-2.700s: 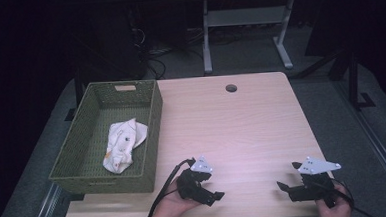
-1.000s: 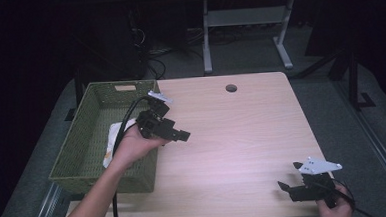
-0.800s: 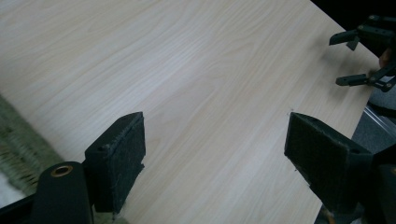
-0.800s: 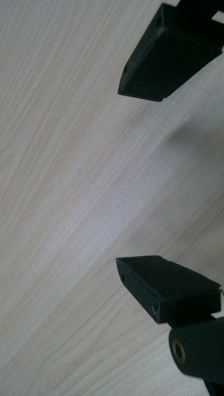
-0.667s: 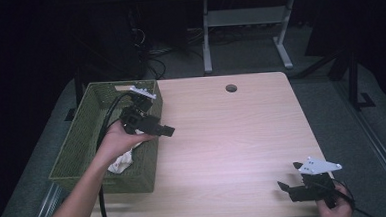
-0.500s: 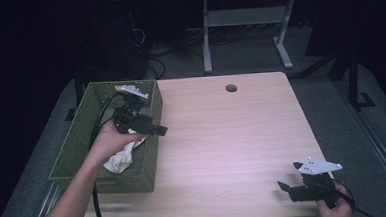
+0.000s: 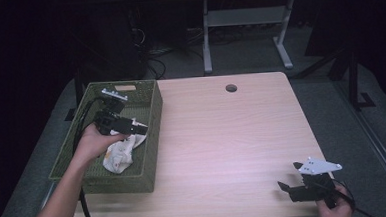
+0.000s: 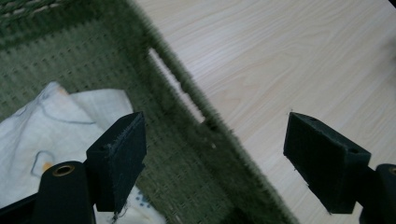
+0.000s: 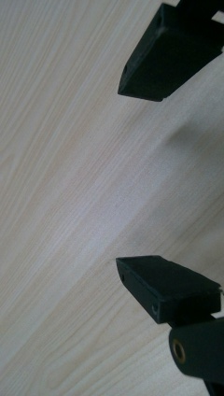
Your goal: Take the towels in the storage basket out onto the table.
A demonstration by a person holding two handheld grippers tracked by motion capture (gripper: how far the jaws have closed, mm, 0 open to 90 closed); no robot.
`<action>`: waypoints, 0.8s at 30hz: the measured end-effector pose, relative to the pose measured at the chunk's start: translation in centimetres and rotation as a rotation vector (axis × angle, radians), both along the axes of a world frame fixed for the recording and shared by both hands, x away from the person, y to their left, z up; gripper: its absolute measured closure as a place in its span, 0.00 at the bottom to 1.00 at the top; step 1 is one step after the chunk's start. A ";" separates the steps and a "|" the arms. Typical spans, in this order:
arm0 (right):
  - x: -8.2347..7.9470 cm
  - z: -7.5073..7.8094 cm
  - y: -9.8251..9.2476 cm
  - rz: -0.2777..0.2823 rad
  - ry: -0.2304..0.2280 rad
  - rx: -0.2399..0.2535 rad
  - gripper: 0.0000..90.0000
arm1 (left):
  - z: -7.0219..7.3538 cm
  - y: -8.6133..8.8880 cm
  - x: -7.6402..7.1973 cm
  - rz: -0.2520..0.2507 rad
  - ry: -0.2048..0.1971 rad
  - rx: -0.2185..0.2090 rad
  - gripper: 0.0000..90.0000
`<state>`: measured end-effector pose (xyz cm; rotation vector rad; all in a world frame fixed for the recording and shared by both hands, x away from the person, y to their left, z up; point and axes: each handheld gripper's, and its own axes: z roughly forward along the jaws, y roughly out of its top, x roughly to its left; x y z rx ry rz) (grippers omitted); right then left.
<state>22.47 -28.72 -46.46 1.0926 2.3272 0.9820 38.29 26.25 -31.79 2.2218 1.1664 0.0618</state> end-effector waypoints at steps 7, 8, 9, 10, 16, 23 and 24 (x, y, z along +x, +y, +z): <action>0.0 0.0 -0.1 -0.005 0.001 0.003 0.16 | -1.1 2.3 0.5 0.077 0.017 0.014 0.23; 0.0 0.0 -0.1 -0.005 0.002 0.003 0.16 | -1.4 2.7 0.6 0.091 0.023 0.013 0.23; 0.0 0.0 0.0 -0.005 0.002 0.005 0.16 | -1.7 3.2 0.7 0.103 0.031 0.027 0.24; 0.0 0.0 0.0 -0.005 0.003 0.005 0.16 | -1.7 3.2 0.7 0.103 0.031 0.027 0.24; -0.1 0.0 -0.1 -0.006 0.002 0.006 0.16 | -3.3 4.6 0.9 0.157 0.065 0.078 0.25; -0.1 0.0 0.0 -0.002 0.005 0.001 0.16 | -5.8 5.6 1.5 0.182 0.152 0.177 0.36; -0.1 0.0 0.0 0.000 0.001 0.000 0.16 | -6.0 5.6 1.5 0.188 0.157 0.182 0.36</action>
